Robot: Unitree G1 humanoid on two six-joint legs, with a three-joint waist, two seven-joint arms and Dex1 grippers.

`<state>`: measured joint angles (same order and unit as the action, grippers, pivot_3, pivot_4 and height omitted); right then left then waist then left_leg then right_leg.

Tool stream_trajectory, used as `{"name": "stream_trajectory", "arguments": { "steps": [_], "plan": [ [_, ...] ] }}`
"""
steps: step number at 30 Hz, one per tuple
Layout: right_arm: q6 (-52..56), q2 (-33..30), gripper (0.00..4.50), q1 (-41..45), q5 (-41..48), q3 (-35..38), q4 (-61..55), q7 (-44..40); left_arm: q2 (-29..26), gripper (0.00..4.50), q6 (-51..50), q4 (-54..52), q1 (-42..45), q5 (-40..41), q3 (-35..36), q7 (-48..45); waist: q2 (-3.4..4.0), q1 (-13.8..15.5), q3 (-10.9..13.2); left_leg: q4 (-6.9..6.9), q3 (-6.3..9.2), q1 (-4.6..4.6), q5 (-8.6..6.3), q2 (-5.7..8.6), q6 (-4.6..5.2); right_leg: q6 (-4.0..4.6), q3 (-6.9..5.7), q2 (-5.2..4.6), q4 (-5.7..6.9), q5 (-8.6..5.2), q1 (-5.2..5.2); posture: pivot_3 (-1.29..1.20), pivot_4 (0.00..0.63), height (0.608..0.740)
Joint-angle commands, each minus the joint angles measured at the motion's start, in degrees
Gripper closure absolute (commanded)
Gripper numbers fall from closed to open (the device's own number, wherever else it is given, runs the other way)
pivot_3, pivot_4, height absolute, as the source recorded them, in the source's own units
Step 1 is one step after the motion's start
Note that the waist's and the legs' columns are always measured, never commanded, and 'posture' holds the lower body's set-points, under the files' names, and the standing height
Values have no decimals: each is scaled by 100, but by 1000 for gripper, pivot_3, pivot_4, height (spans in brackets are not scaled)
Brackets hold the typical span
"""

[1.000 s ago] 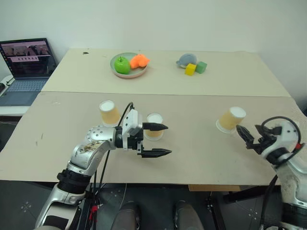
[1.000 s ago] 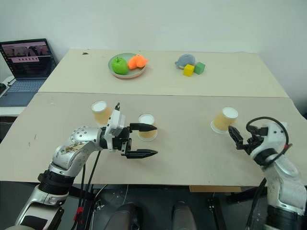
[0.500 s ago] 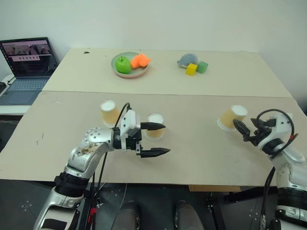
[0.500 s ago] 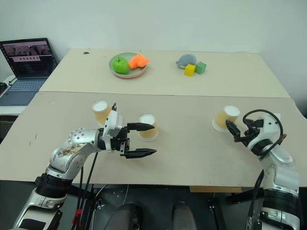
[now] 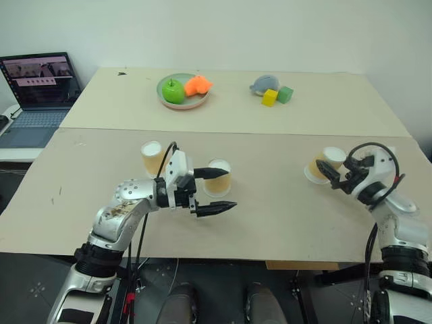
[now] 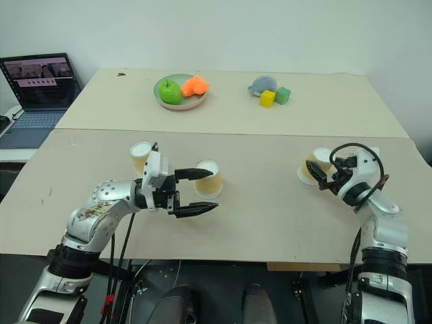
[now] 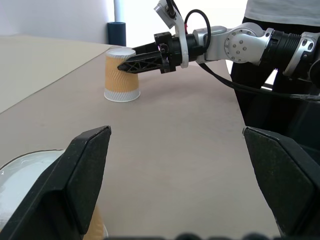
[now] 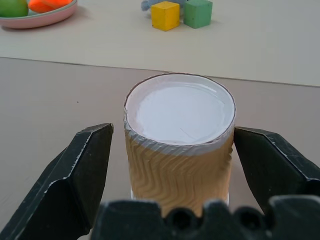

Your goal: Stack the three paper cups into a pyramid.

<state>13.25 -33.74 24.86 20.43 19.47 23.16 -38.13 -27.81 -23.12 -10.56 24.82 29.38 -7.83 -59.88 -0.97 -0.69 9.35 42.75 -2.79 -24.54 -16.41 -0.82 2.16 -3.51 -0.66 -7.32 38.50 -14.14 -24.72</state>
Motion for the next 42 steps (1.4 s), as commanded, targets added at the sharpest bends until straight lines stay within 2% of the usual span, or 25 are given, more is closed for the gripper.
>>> {"name": "stream_trajectory", "arguments": {
  "steps": [1, 4, 8, 9, 10, 14, 18, 21, 24, 32, 42],
  "plan": [
    [-273, -133, 105, 245, -38, 8, 110, -80, -23, 2, -23, -276, -47, 107, 126, 34, 0, -1, 0, 0, 0, 0, 0, 0, 0, 0, 0, 0, 0, 0, 0, 0, 150, 678],
    [-364, -128, 105, 314, -32, -41, 222, -181, -35, 2, -57, -327, -109, 97, 164, 96, 0, 3, 0, -1, 0, 0, 0, -1, 0, 0, -1, 0, 0, 0, 0, 0, 150, 678],
    [-443, -121, 1106, 376, -75, -61, 327, -177, -67, 2, -151, -458, -216, 162, 299, 240, 0, -1, 0, 0, 0, -1, 0, -1, 0, 0, 0, -2, 0, 0, 0, 0, 150, 678],
    [-443, -117, 1570, 376, -79, -59, 319, -174, -91, 2, -183, -507, -265, 188, 356, 277, 0, -1, 0, 0, 0, -1, 0, -1, 0, 0, 0, -2, 1, 0, 0, 0, 150, 678],
    [-430, -113, 1755, 386, -72, -53, 304, -177, -121, 2, -237, -557, -316, 231, 446, 329, 0, -1, 0, 0, 0, 0, 0, -1, 0, 0, -1, -2, 1, 0, 0, 0, 150, 678],
    [-324, -98, 1755, 444, 16, -6, 123, -176, -268, 2, -571, -719, -472, 549, 963, 632, 1, -19, 1, 0, 0, -1, 0, -3, 0, 0, 2, -2, 3, 0, -5, 0, 150, 678],
    [81, -55, 1755, 539, 322, -126, -524, -477, -471, 2, -766, -777, -679, 714, 1463, 888, 2, -20, 2, -1, 0, -2, 0, -4, 0, 0, 2, -3, 8, 0, -9, 0, 150, 678],
    [962, -66, 1755, 464, 971, -489, -1497, -1163, -605, 2, -746, -877, -922, 672, 1590, 943, 2, -31, 2, -2, 0, -3, 0, -8, 0, 0, 4, -3, 8, 0, -13, 0, 150, 678],
    [1592, -241, 1755, 407, 1184, -1321, -2169, -2094, -621, 2, -735, -1135, -1165, 676, 1563, 1039, 2, -14, 2, -2, 2, -5, 0, -9, 0, 0, 1, -3, 10, 0, -16, 0, 150, 678],
    [1117, -59, 1755, 825, 620, -2260, -1584, -2826, -600, 2, -749, -1464, -1395, 727, 1605, 1297, -7, 65, 8, 3, 11, -6, 0, -2, -1, 0, -9, -13, 2, 3, -4, 0, 150, 678],
    [222, 371, 1755, 1405, 97, -2404, -483, -3032, -591, 2, -779, -1714, -1502, 845, 1719, 1575, -9, 34, 9, 2, 9, -8, 1, -1, -2, 0, -10, -10, 4, 3, -12, 0, 150, 678]
  ]
}}
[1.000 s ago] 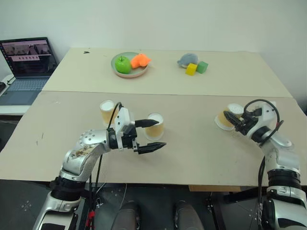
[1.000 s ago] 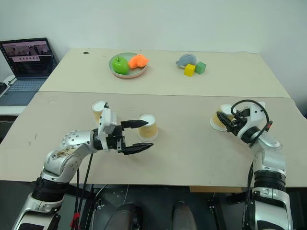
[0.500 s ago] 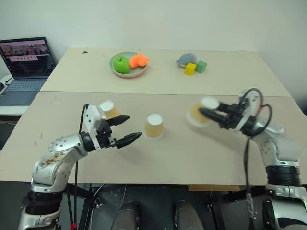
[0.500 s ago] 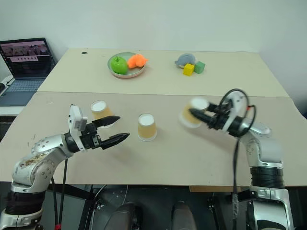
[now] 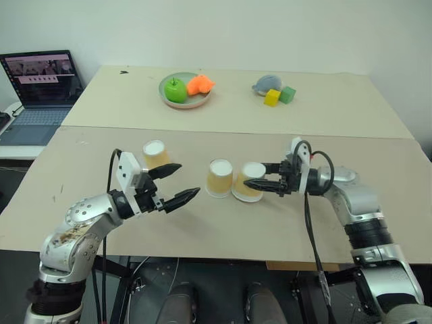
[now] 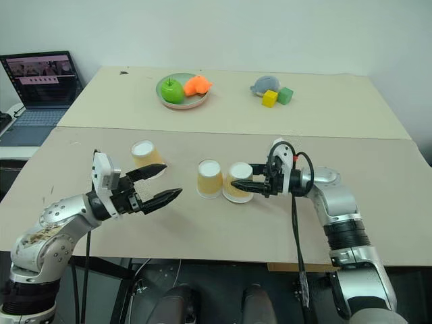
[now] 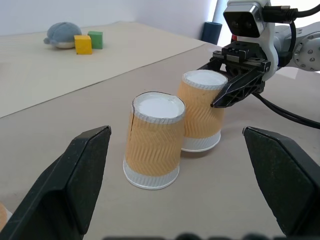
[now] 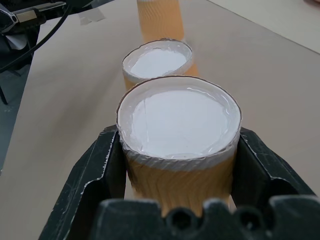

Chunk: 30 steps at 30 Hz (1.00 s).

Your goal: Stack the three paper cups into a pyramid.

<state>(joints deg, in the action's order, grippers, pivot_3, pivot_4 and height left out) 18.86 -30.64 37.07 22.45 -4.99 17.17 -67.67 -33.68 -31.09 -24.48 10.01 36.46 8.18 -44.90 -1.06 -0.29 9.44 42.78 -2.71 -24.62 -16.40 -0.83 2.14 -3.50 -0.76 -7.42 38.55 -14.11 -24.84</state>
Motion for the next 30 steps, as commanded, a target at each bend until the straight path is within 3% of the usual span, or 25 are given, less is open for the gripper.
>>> {"name": "stream_trajectory", "arguments": {
  "steps": [1, 22, 27, 30],
  "plan": [
    [-359, 106, 1755, 222, -109, 45, 168, -94, 0, 2, 14, -350, -26, 150, 109, 99, 0, -6, 0, -1, 0, 0, 0, 0, 0, 0, 0, 0, 0, 0, -1, 0, 150, 678],
    [-826, 607, 1755, 466, -343, 163, 1056, 159, 81, 2, 50, -338, 46, 321, 59, 410, 0, -44, 0, -2, 0, 0, 3, 1, -6, 1, 0, 0, 9, 0, -6, 0, 150, 678],
    [-874, 639, 118, 481, -345, 226, 1182, 183, 144, 2, 68, -324, 54, 287, 22, 431, 0, -44, 0, -1, 0, 0, 3, 1, -6, 1, 1, 0, 9, 0, -6, 0, 150, 678],
    [-527, 572, 41, 468, -305, 190, 1096, 96, 170, 2, 95, -256, 81, 258, 11, 404, 0, -42, 0, -2, 0, 0, 3, 1, -6, 1, 1, 0, 9, 0, -7, 0, 150, 678]
  ]
}}
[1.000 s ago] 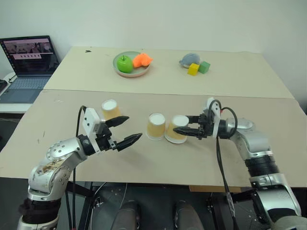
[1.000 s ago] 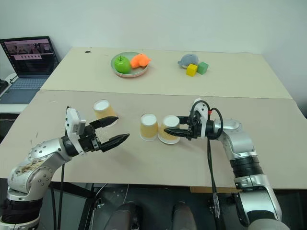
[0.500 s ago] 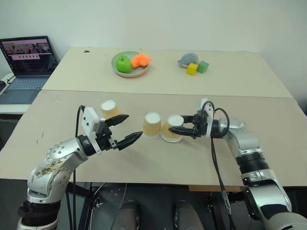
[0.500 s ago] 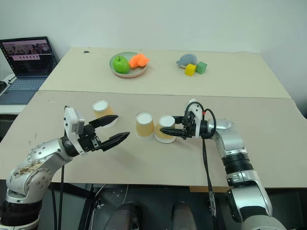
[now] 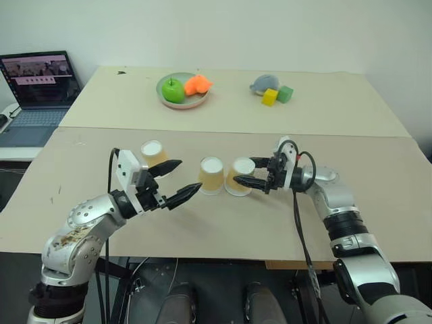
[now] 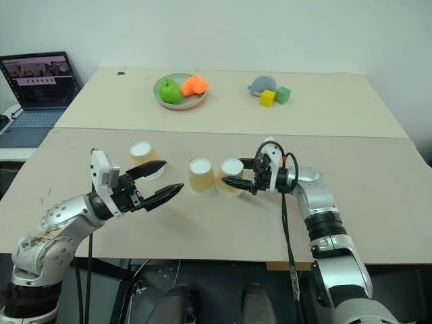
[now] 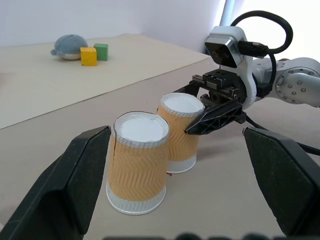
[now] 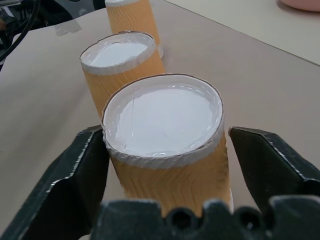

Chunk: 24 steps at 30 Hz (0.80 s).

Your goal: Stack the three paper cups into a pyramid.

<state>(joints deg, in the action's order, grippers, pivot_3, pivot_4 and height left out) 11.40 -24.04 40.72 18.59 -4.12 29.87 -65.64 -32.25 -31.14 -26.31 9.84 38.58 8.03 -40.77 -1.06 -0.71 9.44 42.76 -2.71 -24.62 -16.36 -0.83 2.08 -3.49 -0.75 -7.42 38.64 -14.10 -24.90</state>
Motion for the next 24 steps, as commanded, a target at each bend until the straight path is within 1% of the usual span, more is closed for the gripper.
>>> {"name": "stream_trajectory", "arguments": {
  "steps": [1, 3, 6, 8, 9, 11, 15, 19, 21, 23, 24],
  "plan": [
    [346, -117, 41, 73, 159, 114, -271, -203, 38, 2, 107, -41, 116, 40, 28, -15, 0, 0, 0, 0, 0, -1, 0, 0, 0, 0, 0, 0, 0, 0, 0, 0, 150, 678],
    [469, -146, 41, 46, 240, 147, -364, -326, 60, 2, 113, -2, 150, 22, 16, -14, 0, -2, 0, 0, 0, -2, 0, 0, 0, 0, 0, 0, 0, 0, -1, 0, 150, 678],
    [1436, -497, 41, -98, 691, 320, -987, -595, 134, 2, 115, 147, 258, 93, 66, -21, 1, 24, 1, 0, 0, -2, 0, -1, 0, 0, 0, 0, 0, 0, -2, 0, 150, 678],
    [1998, -896, 41, -196, 1028, 588, -1321, -698, 176, 2, 112, 231, 314, 107, 53, -49, 1, 50, 2, 2, 2, -7, 0, -1, 1, 0, -2, -2, -3, 0, -3, 0, 150, 678],
    [2238, -1109, 41, -239, 1233, 842, -1417, -683, 217, 2, 93, 265, 339, 145, 67, -32, 1, 56, 2, 2, 2, -9, -1, 0, 1, 0, -2, -3, -3, 0, -3, 0, 150, 678],
    [2463, -1379, 41, -334, 1466, 1185, -1559, -631, 300, 2, 44, 300, 385, 245, 146, 52, -1, 82, 2, 2, 2, -11, -1, 1, 2, 0, -3, -6, -7, 0, -3, 0, 150, 678],
    [2544, -1759, 41, -647, 1580, 1747, -1829, -283, 616, 2, -380, 202, 426, 1033, 605, 642, -3, 84, 3, 0, 2, -10, -2, -1, 3, 0, -4, -5, -10, 0, -2, 0, 150, 678],
    [2857, -1952, 41, -1256, 1999, 2191, -2791, -88, 863, 2, -634, -97, 116, 1590, 956, 1316, -4, 54, 4, -2, 2, -9, -2, -4, 3, 0, 2, -4, -9, 0, -2, 0, 150, 678],
    [3078, -1959, 41, -1613, 2286, 2263, -3479, -16, 965, 2, -610, -174, -97, 1647, 1140, 1668, -4, 35, 4, -1, 2, -9, -2, -4, 4, 0, 6, -4, -8, 0, -2, 0, 150, 678],
    [3151, -1971, 41, -1926, 2403, 2180, -4123, 54, 1132, 2, -553, -147, -283, 1659, 1348, 2101, -4, 23, 4, -1, 3, -7, -2, -9, 4, 0, 6, -4, -7, 0, -2, 0, 150, 678],
    [3213, -1971, 41, -2027, 2472, 2128, -4384, 112, 1243, 2, -435, -132, -363, 1516, 1431, 2359, -5, 25, 4, -2, 4, -7, -2, -8, 4, 0, 5, -4, -6, 0, -1, 0, 150, 678]
  ]
}}
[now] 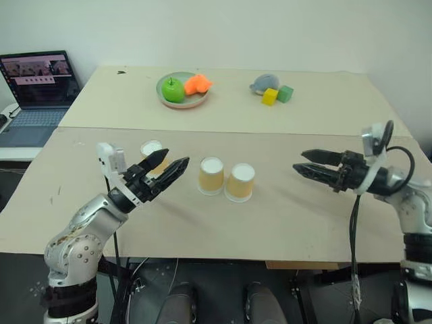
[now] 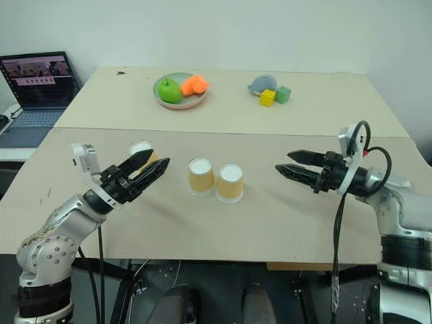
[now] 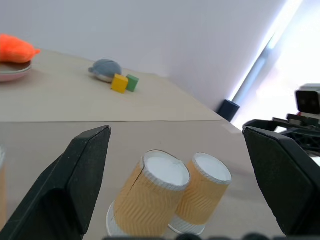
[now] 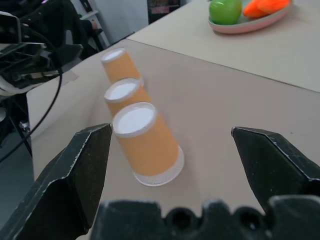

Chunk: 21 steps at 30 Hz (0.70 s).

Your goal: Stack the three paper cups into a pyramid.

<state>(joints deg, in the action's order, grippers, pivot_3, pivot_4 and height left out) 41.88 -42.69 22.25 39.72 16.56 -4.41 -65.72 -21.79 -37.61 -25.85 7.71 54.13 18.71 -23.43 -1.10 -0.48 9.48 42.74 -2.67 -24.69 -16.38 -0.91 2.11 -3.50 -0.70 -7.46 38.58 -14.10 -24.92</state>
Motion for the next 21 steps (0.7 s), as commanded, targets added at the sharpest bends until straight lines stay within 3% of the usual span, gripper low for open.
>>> {"name": "stream_trajectory", "arguments": {
  "steps": [1, 4, 9, 14, 21],
  "plan": [
    [212, -98, 41, -239, 409, 25, -1126, 177, 265, 2, 293, -162, -195, -139, 418, 794, 0, 3, 0, 2, 0, 1, 0, 0, 0, 0, -1, 0, 1, 0, 1, 0, 150, 678],
    [189, -133, 41, -388, 371, -256, -1640, 224, 513, 2, 699, 33, -456, -1001, 439, 1476, -3, 22, 1, 6, 5, 12, 0, 2, 0, -2, -3, 0, -4, 4, 18, 0, 150, 678],
    [190, -185, 41, -441, 482, -487, -2092, 234, 589, 2, 1295, 401, -679, -2100, 230, 1776, -7, 84, 3, -1, 7, 27, -2, 6, 2, 0, -11, 1, -19, 3, 36, 0, 150, 678],
    [-20, -218, 41, -544, 285, -532, -1904, 321, 512, 2, 1541, 813, -537, -2487, 161, 1625, -14, 141, 3, 2, 15, 26, -3, 5, 3, 0, -21, 1, -46, 9, 53, 0, 150, 678],
    [-187, -164, 41, -629, 318, -453, -1830, 490, 230, 2, 1739, 1360, 287, -2724, 50, 1240, -17, 132, 4, 0, 19, 25, -4, 5, 5, -1, -25, 1, -47, 9, 53, 0, 150, 678]
  ]
}}
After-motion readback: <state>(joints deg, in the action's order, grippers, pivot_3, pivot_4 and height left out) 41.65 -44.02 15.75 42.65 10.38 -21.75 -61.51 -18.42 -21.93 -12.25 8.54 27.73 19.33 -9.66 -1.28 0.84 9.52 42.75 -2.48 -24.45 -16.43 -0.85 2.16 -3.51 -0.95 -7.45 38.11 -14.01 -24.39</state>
